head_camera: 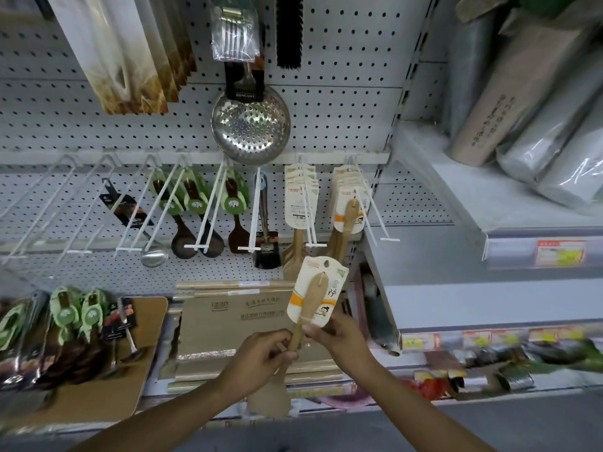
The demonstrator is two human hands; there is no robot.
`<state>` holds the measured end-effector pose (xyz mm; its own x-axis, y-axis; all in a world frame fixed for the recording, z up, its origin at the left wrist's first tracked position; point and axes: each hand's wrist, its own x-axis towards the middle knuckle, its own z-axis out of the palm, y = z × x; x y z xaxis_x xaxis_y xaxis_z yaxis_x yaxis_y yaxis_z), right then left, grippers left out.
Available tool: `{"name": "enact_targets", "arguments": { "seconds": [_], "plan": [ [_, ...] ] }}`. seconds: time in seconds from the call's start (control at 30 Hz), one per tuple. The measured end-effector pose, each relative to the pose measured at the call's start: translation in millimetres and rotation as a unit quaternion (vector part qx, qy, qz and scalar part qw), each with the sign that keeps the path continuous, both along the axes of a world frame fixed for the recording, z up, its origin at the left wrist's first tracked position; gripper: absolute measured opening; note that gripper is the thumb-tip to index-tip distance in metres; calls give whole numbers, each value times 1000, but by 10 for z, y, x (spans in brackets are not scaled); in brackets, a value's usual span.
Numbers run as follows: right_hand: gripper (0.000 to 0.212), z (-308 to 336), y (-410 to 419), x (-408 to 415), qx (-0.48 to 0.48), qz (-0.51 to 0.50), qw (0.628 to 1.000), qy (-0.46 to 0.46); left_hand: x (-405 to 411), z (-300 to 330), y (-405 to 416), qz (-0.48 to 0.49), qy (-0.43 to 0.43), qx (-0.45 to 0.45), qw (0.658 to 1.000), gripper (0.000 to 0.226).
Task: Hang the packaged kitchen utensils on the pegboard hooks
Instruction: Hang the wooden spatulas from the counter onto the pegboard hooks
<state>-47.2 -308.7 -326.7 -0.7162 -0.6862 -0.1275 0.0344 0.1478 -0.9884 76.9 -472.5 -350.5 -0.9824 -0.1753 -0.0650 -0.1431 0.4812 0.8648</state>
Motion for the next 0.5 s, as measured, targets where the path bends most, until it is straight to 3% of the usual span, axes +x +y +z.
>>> {"name": "enact_targets", "arguments": {
  "seconds": [0.07, 0.5],
  "plan": [
    [21, 47, -51, 5, -16, -17, 1000, -11, 22, -20, 61, 14, 11, 14, 1000, 5],
    [16, 83, -199, -1, -56, -55, 995, -66, 31, -135, 170, 88, -11, 90, 992, 9]
  ]
}}
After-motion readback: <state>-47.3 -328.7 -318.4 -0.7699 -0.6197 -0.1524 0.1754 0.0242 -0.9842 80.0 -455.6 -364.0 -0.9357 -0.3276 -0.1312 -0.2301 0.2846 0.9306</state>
